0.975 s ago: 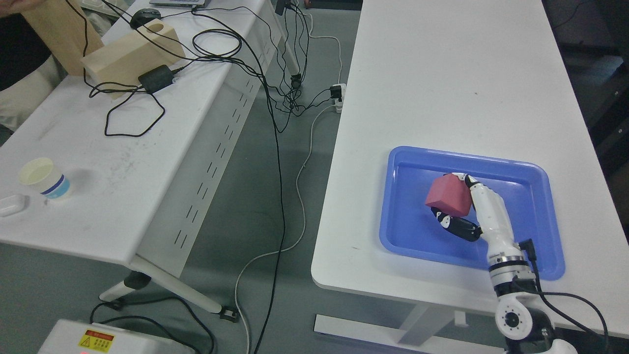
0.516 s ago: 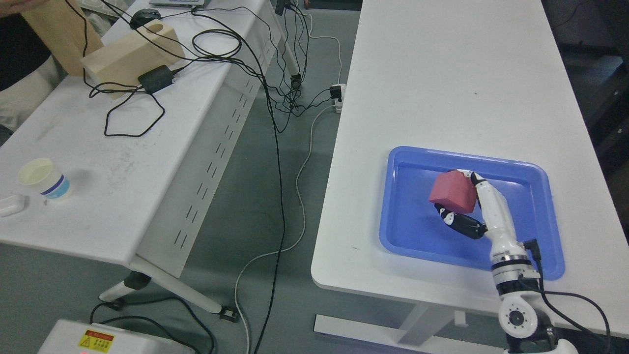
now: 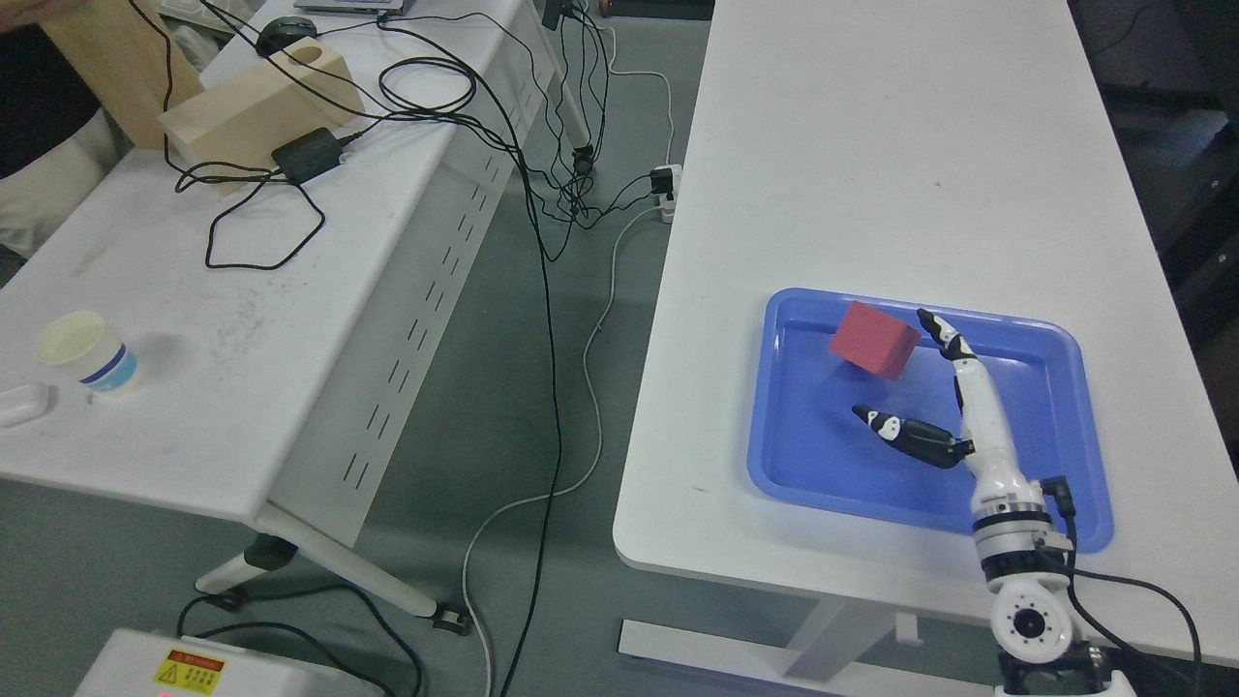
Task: Pick pink block from left shelf to tray
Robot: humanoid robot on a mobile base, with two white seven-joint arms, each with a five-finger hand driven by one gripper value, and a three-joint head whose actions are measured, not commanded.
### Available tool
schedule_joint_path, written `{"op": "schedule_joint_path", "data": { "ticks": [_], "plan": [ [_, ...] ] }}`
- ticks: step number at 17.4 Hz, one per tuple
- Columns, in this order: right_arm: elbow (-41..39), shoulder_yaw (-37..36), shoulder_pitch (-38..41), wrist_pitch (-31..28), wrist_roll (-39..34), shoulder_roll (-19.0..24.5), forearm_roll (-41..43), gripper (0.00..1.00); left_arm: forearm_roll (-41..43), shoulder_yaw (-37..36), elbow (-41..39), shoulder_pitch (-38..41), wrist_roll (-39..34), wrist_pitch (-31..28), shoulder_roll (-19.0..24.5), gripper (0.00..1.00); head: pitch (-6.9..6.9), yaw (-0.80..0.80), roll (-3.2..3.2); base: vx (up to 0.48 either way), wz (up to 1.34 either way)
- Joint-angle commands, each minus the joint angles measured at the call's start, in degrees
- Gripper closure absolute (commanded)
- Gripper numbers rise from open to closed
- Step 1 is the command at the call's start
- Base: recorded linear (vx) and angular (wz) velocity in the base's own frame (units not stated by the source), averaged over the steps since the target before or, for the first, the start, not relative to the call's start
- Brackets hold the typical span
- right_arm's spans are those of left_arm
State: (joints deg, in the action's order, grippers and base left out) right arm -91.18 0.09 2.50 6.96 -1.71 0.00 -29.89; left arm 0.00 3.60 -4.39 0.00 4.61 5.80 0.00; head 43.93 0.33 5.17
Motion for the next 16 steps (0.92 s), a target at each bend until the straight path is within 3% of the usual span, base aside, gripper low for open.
{"op": "schedule_joint_path", "data": {
  "ticks": [1,4,16],
  "plan": [
    [0.04,-2.72,-0.04,-0.01,0.04,-1.0,9.9,0.01,0.09,0.0,0.0,0.53,-0.04,-0.09,1.0,0.0,0.0,0.0,0.0,0.0,0.0],
    [0.04,-5.01,-0.04,-0.19,-0.13,-1.0,22.3,0.01,0.09,0.0,0.0,0.53,-0.04,0.0,1.0,0.0,0.0,0.0,0.0,-0.006,0.0],
    [-0.23,-7.92,0.22,-2.56,-1.89,-1.0,25.14,0.0,0.09,0.0,0.0,0.53,-0.04,0.0,1.0,0.0,0.0,0.0,0.0,-0.081,0.01]
  ]
}}
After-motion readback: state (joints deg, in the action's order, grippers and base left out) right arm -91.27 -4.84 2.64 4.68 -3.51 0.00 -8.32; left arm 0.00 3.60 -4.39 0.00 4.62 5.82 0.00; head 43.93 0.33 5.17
